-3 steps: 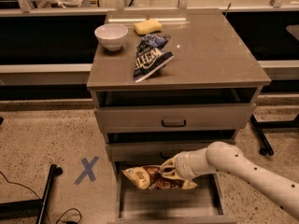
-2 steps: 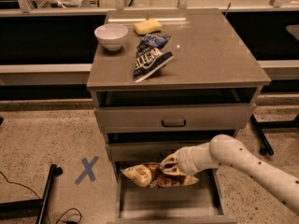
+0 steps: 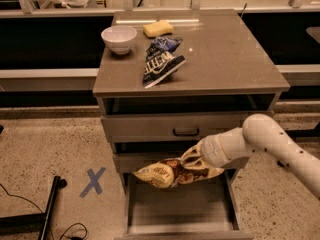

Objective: Pick brown chip bag from bottom drawer and place on counter

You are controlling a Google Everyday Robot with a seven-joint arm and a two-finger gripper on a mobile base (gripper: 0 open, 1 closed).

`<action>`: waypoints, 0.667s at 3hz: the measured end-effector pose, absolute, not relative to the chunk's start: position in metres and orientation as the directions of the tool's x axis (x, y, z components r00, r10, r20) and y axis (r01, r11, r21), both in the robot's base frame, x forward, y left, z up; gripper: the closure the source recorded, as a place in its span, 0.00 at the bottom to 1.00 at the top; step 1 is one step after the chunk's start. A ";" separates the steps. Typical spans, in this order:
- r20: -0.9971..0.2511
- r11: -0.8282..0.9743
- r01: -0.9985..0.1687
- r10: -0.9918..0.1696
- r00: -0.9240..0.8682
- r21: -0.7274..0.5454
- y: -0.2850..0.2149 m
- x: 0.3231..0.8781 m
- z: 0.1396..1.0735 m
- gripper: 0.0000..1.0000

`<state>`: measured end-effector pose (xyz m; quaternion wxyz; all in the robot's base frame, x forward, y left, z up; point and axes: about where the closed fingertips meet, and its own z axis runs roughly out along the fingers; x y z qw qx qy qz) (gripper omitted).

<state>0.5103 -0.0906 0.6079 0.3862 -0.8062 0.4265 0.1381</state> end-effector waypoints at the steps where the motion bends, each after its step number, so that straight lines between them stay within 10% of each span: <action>1: -0.482 -0.385 -0.745 -0.582 0.654 -0.546 -0.103 0.513 0.659 1.00; 2: -0.392 -0.405 -0.698 -0.613 0.686 -0.590 -0.124 0.522 0.715 1.00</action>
Offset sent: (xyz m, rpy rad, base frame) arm 0.0235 -0.0632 0.1789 -0.1614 -0.2741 -0.0056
